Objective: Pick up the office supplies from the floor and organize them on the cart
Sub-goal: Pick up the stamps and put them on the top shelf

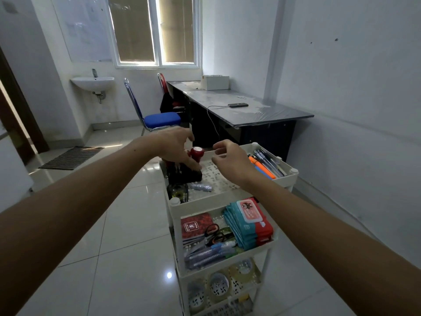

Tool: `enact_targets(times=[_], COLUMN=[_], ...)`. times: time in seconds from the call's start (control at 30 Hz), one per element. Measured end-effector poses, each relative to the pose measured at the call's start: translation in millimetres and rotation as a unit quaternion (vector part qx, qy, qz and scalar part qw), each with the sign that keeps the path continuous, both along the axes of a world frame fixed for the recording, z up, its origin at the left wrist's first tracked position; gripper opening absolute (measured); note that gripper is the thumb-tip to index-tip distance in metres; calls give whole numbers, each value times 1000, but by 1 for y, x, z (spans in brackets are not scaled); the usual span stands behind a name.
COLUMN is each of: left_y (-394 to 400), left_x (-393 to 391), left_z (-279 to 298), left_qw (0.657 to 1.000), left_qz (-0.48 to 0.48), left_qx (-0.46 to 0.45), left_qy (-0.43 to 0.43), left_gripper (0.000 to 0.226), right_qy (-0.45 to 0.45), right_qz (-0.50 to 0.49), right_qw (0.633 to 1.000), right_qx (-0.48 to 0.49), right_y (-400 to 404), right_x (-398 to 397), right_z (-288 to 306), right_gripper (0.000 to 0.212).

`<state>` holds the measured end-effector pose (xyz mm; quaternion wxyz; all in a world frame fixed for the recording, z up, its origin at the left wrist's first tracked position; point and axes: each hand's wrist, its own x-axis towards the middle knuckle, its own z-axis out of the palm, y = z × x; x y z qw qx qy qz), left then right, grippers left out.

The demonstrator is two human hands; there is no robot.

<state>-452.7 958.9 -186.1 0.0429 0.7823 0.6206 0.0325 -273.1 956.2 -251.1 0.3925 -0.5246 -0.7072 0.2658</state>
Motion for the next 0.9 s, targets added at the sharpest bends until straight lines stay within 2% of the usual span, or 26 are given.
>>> enact_targets(times=[0.1,0.17,0.3,0.47,0.73,0.9], left_y=[-9,-19,-50,-101,-250,-359], left_x=[16,32,74,119,128,101], left_z=[4,2,-17,-50,-150,-226], left_qw=[996,986,957,926,920,915], left_qz=[-19,-27,-76,-154,-211,-277], left_qx=[58,124,267,344,329,294], left_qy=[-63,-108,-87,-33,-7,-16], left_gripper=[88,82,44,47,48,20], right_qy=[-2,5,27,67,58,-49], right_qz=[-20,-42,-111,-193,-283,-295], right_qw=[999,996,983,970,953,952], right_qx=[45,83,144,133,88,66], right_y=[-13,-27,-65,-128,-315,-444], right_x=[23,41,78,121,130,126], right_z=[1,3,-4,-32,-123,-189], right_gripper=[36,35,31,27,32,27])
